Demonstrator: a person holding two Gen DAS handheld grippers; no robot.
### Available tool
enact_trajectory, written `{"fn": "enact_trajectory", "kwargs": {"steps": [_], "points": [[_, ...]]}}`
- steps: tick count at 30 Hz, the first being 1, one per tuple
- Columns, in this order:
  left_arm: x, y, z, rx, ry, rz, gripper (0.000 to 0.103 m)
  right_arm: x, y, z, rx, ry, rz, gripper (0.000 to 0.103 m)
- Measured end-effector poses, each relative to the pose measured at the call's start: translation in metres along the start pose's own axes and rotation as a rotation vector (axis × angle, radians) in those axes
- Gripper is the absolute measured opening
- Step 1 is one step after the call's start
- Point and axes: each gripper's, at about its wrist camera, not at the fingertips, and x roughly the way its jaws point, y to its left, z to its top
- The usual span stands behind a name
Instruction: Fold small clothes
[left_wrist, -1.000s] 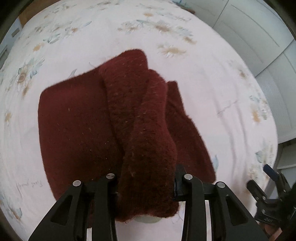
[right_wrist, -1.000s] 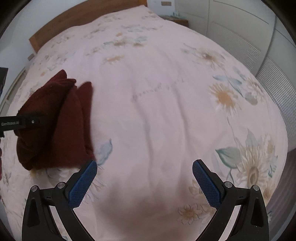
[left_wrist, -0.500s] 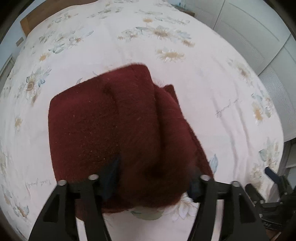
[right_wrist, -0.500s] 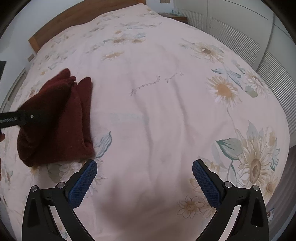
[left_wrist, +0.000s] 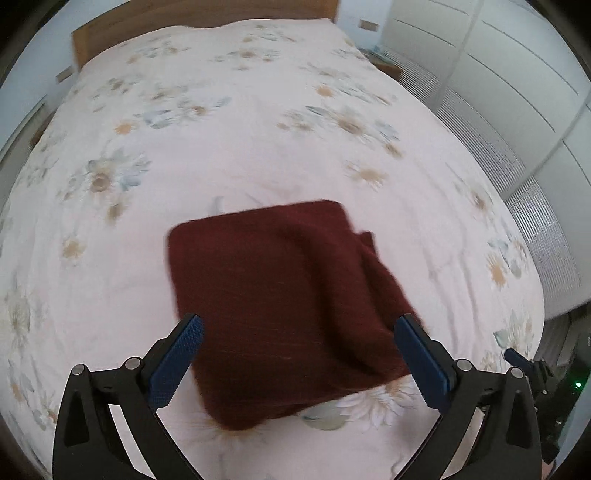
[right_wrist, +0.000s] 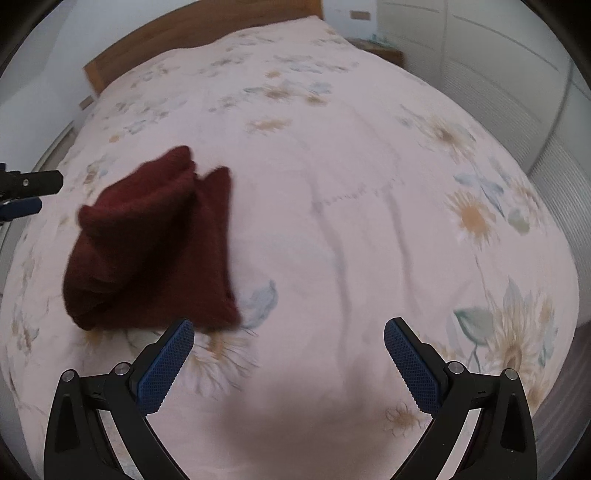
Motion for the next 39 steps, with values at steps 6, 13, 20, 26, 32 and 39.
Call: {"fn": "enact_trajectory", "kwargs": {"steps": [6,13,20,26,32,39], "points": [[-0.002,0.065,-0.008,-0.055,0.019,0.078,0.102,-0.015,0.051,0.045,-0.123,-0.032,0.029,0.103],[0.003,0.116,-0.044,-0.125,0.054,0.093,0.102,0.011,0.122,0.104,-0.278,0.053,0.094,0.103],[0.006,0.129,-0.068,-0.142,0.072,0.075,0.102,0.075,0.165,0.113,-0.341,0.222,0.072,0.093],[0.011,0.121,-0.075,-0.132,0.081,0.051,0.102,0.102,0.157,0.095,-0.287,0.324,0.125,0.060],[0.018,0.114,-0.076,-0.122,0.091,0.031,0.102,0.102,0.123,0.082,-0.185,0.310,0.194,0.021],[0.023,0.105,-0.075,-0.083,0.093,0.038,0.102,0.067,0.087,0.079,-0.131,0.210,0.222,0.019]]}}
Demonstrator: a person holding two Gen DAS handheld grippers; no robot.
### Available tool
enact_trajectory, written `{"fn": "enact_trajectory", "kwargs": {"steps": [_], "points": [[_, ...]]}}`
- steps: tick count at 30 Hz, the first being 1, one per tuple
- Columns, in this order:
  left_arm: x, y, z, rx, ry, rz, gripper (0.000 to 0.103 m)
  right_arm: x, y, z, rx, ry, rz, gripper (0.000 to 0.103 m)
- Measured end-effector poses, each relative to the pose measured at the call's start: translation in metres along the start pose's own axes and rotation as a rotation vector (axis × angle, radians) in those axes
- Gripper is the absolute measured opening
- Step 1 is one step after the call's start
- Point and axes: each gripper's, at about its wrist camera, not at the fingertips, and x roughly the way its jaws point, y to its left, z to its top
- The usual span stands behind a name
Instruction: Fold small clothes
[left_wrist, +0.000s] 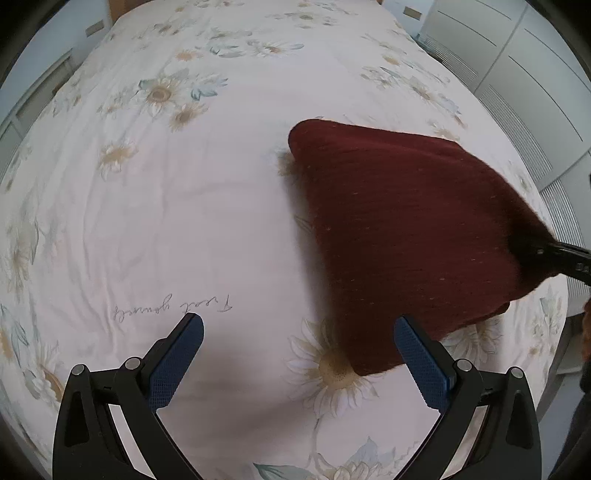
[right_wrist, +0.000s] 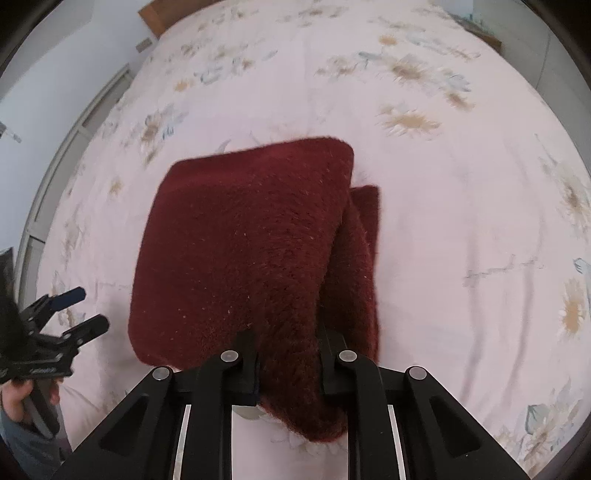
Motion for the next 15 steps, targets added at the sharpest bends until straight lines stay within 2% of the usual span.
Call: {"fn": "enact_trajectory", "kwargs": {"steps": [6,10,12,13,14,15], "points": [[0.003,-0.012,0.002,0.023,0.000,-0.011,0.102,-0.011,-0.024,-0.037,0.048,-0.004,0.018,0.019],[0.009,-0.018,0.003,0.035,0.010,-0.022,0.102,0.012,-0.033,-0.061,0.052,0.040,-0.008,0.020],[0.012,-0.022,0.003,0.038,0.017,-0.022,0.102,0.016,-0.039,-0.063,0.082,0.022,0.002,0.026],[0.013,-0.022,0.003,0.039,0.017,-0.022,0.102,0.015,-0.040,-0.061,0.099,0.013,0.007,0.034],[0.013,-0.023,0.004,0.040,0.018,-0.023,0.102,0.012,-0.042,-0.060,0.102,-0.003,0.002,0.049],[0.014,-0.024,0.005,0.041,0.017,-0.023,0.102,0.009,-0.041,-0.058,0.095,-0.016,-0.013,0.058]]}}
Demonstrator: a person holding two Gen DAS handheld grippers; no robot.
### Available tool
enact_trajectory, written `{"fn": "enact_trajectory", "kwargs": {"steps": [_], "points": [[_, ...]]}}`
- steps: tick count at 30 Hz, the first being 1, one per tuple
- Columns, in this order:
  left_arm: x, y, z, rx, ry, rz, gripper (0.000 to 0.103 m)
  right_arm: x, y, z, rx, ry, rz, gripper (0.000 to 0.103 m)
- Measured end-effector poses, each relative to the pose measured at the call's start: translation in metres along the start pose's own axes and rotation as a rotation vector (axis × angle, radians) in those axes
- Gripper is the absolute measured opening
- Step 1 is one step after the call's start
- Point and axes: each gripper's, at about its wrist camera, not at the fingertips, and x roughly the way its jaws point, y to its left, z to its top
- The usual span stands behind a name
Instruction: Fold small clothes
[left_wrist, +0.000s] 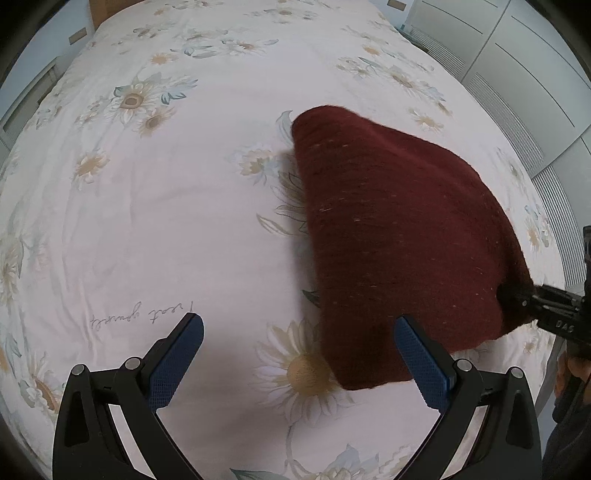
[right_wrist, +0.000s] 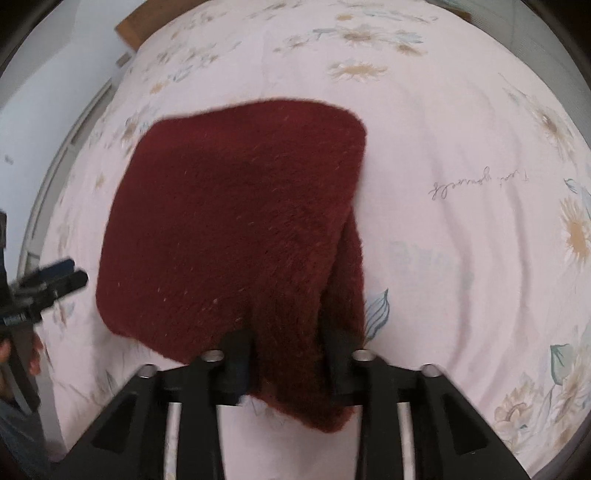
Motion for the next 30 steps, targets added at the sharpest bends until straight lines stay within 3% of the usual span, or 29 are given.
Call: {"fn": "enact_trajectory", "kwargs": {"steps": [1,2,8,16,18,19,20,22,25,30], "points": [[0.000,0.000,0.001,0.000,-0.002,0.000,0.102,-0.005,0.002,0.004,-0.014,-0.017,-0.029,0.074],[0.000,-0.001,0.003,-0.002,-0.007,0.000,0.102,-0.007,0.002,0.005,-0.018,-0.024,-0.040,0.081],[0.000,-0.010,0.021,0.003,-0.025,-0.001,0.102,-0.023,-0.012,0.026,0.046,-0.050,-0.003,0.081],[0.010,-0.030,0.040,0.018,-0.020,0.006,0.102,0.018,0.002,0.062,0.033,0.070,0.008,0.080],[0.013,-0.030,0.041,0.014,-0.014,0.003,0.102,0.029,0.008,0.067,0.031,0.091,0.022,0.065],[0.014,-0.030,0.041,0.013,-0.011,0.003,0.102,0.032,0.011,0.069,0.027,0.095,0.020,0.040],[0.015,-0.028,0.041,0.016,-0.007,0.007,0.102,0.034,0.017,0.072,0.009,0.091,0.016,0.028],[0.016,-0.027,0.040,0.019,-0.002,0.016,0.102,0.034,0.032,0.078,-0.045,0.071,-0.001,0.025],[0.017,-0.021,0.040,0.009,0.000,0.029,0.102,0.029,0.043,0.086,-0.054,0.039,0.063,0.023],[0.020,-0.014,0.042,-0.008,0.006,0.034,0.102,0.039,0.041,0.084,-0.067,0.071,-0.013,0.024]]}}
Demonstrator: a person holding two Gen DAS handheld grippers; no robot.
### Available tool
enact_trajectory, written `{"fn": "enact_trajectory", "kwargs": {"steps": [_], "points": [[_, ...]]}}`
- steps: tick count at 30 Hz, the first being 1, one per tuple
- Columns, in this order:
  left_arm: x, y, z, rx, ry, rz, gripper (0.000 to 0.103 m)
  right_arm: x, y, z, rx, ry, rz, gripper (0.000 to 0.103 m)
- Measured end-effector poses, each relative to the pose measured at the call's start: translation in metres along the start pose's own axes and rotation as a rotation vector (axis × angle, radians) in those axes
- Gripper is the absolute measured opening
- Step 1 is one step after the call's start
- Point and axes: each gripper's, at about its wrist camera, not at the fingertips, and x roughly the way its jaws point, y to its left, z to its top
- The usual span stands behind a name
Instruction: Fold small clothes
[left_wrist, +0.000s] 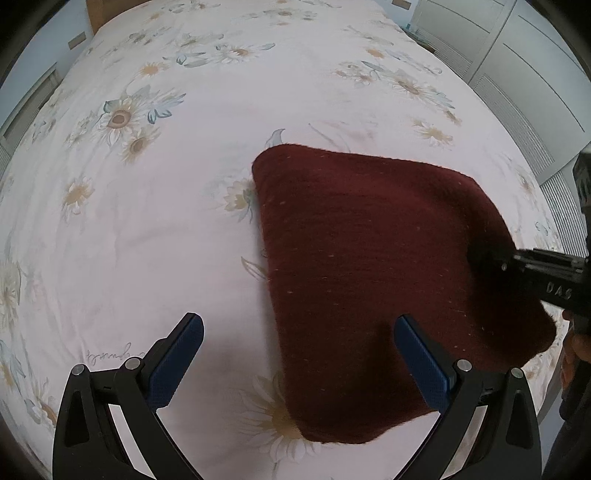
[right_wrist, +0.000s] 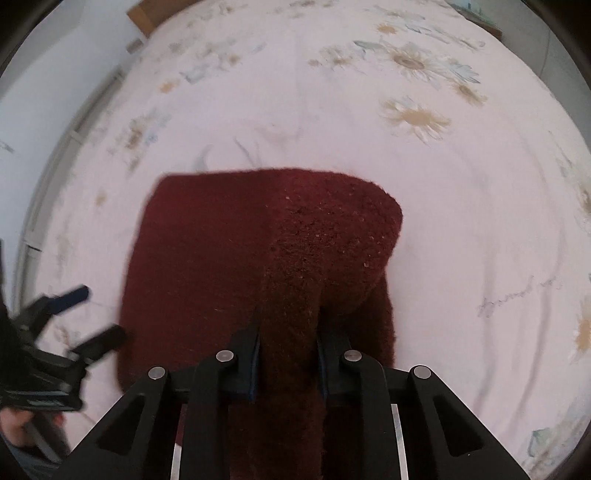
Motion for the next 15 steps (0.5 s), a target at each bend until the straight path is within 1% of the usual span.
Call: {"fn": "enact_trajectory", "kwargs": {"steps": [2,3,5,6,8,10,12,13,15], "points": [[0.002,-0.001,0.000,0.002,0.005,-0.003,0.102,0.000,-0.008,-0.005,0.016,0.002,-0.012,0.028],[0.003,-0.002,0.000,0.003,0.008,-0.006,0.102,-0.002,-0.011,-0.007,0.021,0.007,-0.025,0.033],[0.004,-0.004,0.001,0.008,0.011,-0.015,0.102,-0.006,-0.014,-0.011,0.018,0.005,-0.055,0.056],[0.005,-0.006,0.001,0.010,0.009,-0.016,0.102,-0.010,-0.016,-0.013,0.014,-0.005,-0.066,0.060],[0.006,-0.009,0.004,0.011,0.002,-0.015,0.102,-0.017,-0.016,-0.014,0.012,-0.011,-0.072,0.073],[0.008,-0.011,0.006,0.014,0.002,-0.013,0.102,-0.022,-0.013,-0.016,-0.002,-0.017,-0.078,0.083],[0.013,-0.012,0.009,0.007,0.016,-0.019,0.102,-0.024,-0.010,-0.019,-0.023,-0.021,-0.074,0.085],[0.016,-0.013,0.011,0.000,0.029,-0.025,0.102,-0.023,-0.008,-0.020,-0.035,-0.020,-0.066,0.088],[0.026,-0.012,0.013,-0.024,0.058,-0.037,0.102,-0.014,-0.006,-0.023,-0.053,-0.002,-0.066,0.098]]}}
